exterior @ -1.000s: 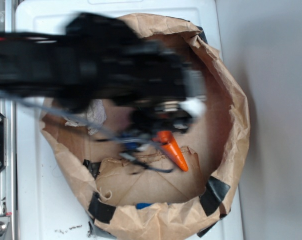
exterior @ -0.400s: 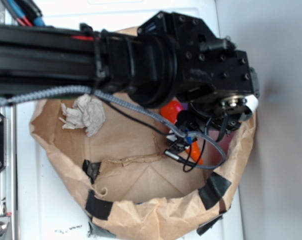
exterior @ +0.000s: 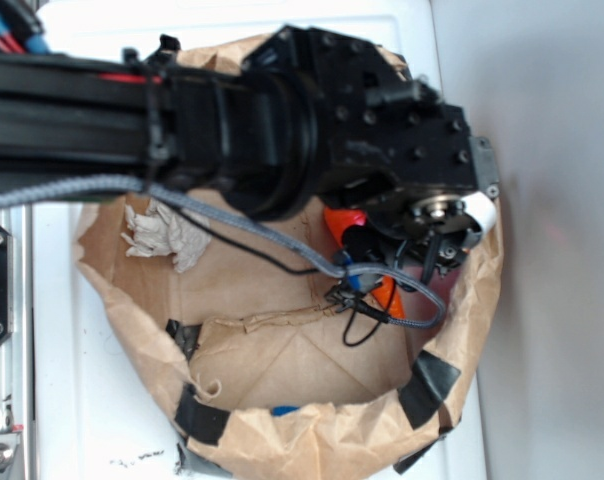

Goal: Grab the carrot.

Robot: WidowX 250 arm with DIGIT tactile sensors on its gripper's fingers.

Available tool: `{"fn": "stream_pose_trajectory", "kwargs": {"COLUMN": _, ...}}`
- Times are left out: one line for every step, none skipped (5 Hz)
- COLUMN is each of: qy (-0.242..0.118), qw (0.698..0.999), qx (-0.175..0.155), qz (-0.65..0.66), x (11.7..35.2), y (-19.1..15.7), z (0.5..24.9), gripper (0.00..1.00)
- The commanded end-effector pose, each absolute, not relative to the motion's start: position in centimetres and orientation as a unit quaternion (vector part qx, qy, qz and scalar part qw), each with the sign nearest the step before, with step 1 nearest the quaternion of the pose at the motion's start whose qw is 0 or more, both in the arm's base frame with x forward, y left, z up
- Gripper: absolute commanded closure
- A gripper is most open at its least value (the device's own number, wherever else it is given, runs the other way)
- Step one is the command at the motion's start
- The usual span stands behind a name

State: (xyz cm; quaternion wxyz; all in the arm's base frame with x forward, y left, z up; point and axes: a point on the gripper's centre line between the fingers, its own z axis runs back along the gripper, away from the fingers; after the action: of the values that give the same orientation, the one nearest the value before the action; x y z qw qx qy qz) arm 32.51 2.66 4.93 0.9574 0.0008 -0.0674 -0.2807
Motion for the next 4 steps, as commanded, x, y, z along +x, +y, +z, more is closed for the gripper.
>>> {"fn": "stream_pose_trajectory", "kwargs": {"qy": -0.083, "qw": 0.951, "qx": 0.004, "qz": -0.298, "x": 30.6, "y": 4.0, "z": 7.3, "gripper": 0.0}}
{"fn": "stream_pose_trajectory", "kwargs": {"qy": -0.069, "qw": 0.948, "qx": -0.014, "qz": -0.311, "x": 29.3, "y": 4.2, "z": 6.3, "gripper": 0.0}}
{"fn": "stream_pose_trajectory", "kwargs": {"qy": -0.055, "qw": 0.946, "qx": 0.013, "qz": -0.319, "x": 30.2, "y": 3.4, "z": 3.9, "gripper": 0.0}}
{"fn": "stream_pose_trajectory", "kwargs": {"qy": -0.046, "qw": 0.946, "qx": 0.029, "qz": -0.32, "x": 30.6, "y": 2.8, "z": 2.3, "gripper": 0.0}}
